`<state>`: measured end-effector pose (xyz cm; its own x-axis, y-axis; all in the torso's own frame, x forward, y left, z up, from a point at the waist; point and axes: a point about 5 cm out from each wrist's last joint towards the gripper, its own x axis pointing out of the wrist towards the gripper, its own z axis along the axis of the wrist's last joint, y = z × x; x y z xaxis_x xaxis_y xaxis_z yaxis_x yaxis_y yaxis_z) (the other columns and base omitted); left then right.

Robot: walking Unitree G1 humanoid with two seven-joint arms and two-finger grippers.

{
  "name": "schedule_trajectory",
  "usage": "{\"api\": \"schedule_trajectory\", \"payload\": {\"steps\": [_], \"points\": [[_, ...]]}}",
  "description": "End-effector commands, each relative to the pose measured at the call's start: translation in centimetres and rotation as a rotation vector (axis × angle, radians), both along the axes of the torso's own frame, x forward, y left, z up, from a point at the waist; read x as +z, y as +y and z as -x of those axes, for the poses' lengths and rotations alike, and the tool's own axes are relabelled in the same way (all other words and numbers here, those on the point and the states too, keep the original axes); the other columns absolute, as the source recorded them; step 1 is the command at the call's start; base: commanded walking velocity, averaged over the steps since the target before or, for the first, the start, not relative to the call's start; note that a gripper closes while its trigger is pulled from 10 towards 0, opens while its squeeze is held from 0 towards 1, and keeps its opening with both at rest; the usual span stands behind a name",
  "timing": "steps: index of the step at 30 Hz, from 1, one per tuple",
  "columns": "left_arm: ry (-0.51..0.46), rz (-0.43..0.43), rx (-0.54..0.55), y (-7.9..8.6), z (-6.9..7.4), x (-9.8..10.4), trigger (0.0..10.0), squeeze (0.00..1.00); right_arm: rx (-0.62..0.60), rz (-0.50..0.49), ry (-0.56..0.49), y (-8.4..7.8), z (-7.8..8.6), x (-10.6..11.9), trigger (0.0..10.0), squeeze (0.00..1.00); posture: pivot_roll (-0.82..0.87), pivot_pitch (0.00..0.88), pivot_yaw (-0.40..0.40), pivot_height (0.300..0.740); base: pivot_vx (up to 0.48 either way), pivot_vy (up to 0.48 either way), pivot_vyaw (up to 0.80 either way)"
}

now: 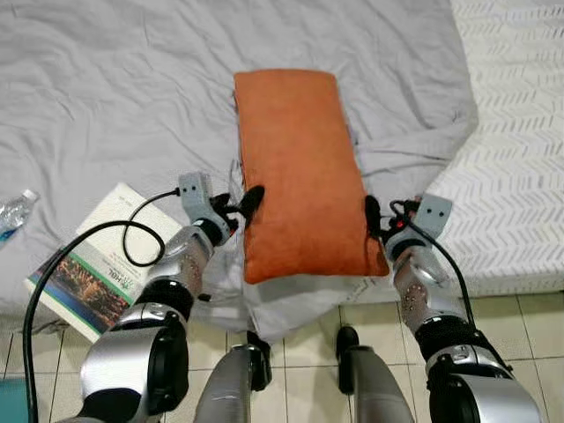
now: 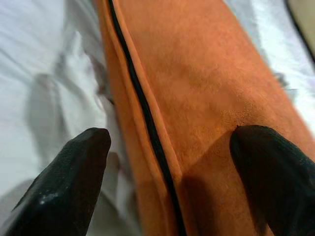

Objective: Clean up the room

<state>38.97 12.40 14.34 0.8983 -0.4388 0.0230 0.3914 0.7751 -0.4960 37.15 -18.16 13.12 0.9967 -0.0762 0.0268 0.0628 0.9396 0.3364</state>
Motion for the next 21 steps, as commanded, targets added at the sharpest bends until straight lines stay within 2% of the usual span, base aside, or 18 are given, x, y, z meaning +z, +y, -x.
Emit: {"api": "schedule_trajectory", "payload": {"steps": [1, 2, 3, 4, 8, 10, 11, 12, 13, 14, 18, 21], "points": [[0.047, 0.04, -0.061, -1.0, 0.5, -1.1, 10.0, 0.0, 0.017, -0.06, 0.002, 0.4, 0.3, -0.6, 10.0, 0.0, -0.05, 0.624, 0.106, 0.74, 0.0, 0.0, 0.0], [0.047, 0.05, -0.076, -1.4, 0.6, -1.1, 10.0, 0.0, 0.021, -0.074, -0.002, 0.5, 0.4, -0.5, 10.0, 0.0, -0.05, 0.624, 0.107, 0.74, 0.0, 0.0, 0.0], [0.048, 0.083, -0.108, -2.0, 0.7, -1.1, 10.0, 0.0, 0.026, -0.14, -0.004, 0.6, 0.5, -0.7, 10.0, 0.0, -0.05, 0.623, 0.109, 0.74, 0.0, 0.0, 0.0], [0.048, 0.083, -0.108, -2.0, 0.7, -1.1, 10.0, 0.0, 0.026, -0.14, -0.004, 0.6, 0.5, -0.7, 10.0, 0.0, -0.05, 0.623, 0.109, 0.74, 0.0, 0.0, 0.0], [0.063, 0.131, -0.173, -3.1, 1.0, -1.2, 10.0, 0.0, 0.123, -0.327, 0.031, 2.4, 1.1, -1.9, 10.0, 0.0, -0.05, 0.625, 0.118, 0.74, 0.0, 0.0, 0.0], [0.076, 0.133, -0.167, -3.1, 1.0, -1.5, 10.0, 0.0, 0.171, -0.372, 0.062, 3.6, 1.4, -2.7, 10.0, 0.0, -0.05, 0.626, 0.12, 0.74, 0.0, 0.0, 0.0], [0.076, 0.133, -0.167, -3.1, 1.0, -1.5, 10.0, 0.0, 0.171, -0.372, 0.062, 3.6, 1.4, -2.7, 10.0, 0.0, -0.05, 0.626, 0.12, 0.74, 0.0, 0.0, 0.0], [0.091, 0.153, -0.143, -2.8, 1.0, -1.6, 10.0, 0.0, 0.217, -0.445, 0.109, 5.0, 1.9, -3.7, 10.0, 0.0, -0.05, 0.625, 0.122, 0.74, 0.0, 0.0, 0.0], [0.091, 0.153, -0.143, -2.8, 1.0, -1.6, 10.0, 0.0, 0.217, -0.445, 0.109, 5.0, 1.9, -3.7, 10.0, 0.0, -0.05, 0.625, 0.122, 0.74, 0.0, 0.0, 0.0], [0.097, 0.179, -0.135, -2.7, 0.9, -1.5, 10.0, 0.0, 0.237, -0.514, 0.145, 6.0, 2.2, -4.5, 10.0, 0.0, -0.04, 0.624, 0.124, 0.74, 0.0, 0.0, 0.0], [0.106, 0.201, -0.146, -2.9, 0.9, -1.4, 10.0, 0.0, 0.257, -0.642, 0.244, 7.2, 2.9, -6.4, 10.0, 0.0, -0.04, 0.624, 0.126, 0.74, 0.0, 0.0, 0.0], [0.126, 0.172, -0.153, -3.1, 1.1, -1.8, 10.0, 0.0, 0.235, -0.686, 0.299, 7.2, 3.2, -7.3, 10.0, 0.0, -0.03, 0.618, 0.127, 0.74, 0.0, 0.0, 0.0]]}}
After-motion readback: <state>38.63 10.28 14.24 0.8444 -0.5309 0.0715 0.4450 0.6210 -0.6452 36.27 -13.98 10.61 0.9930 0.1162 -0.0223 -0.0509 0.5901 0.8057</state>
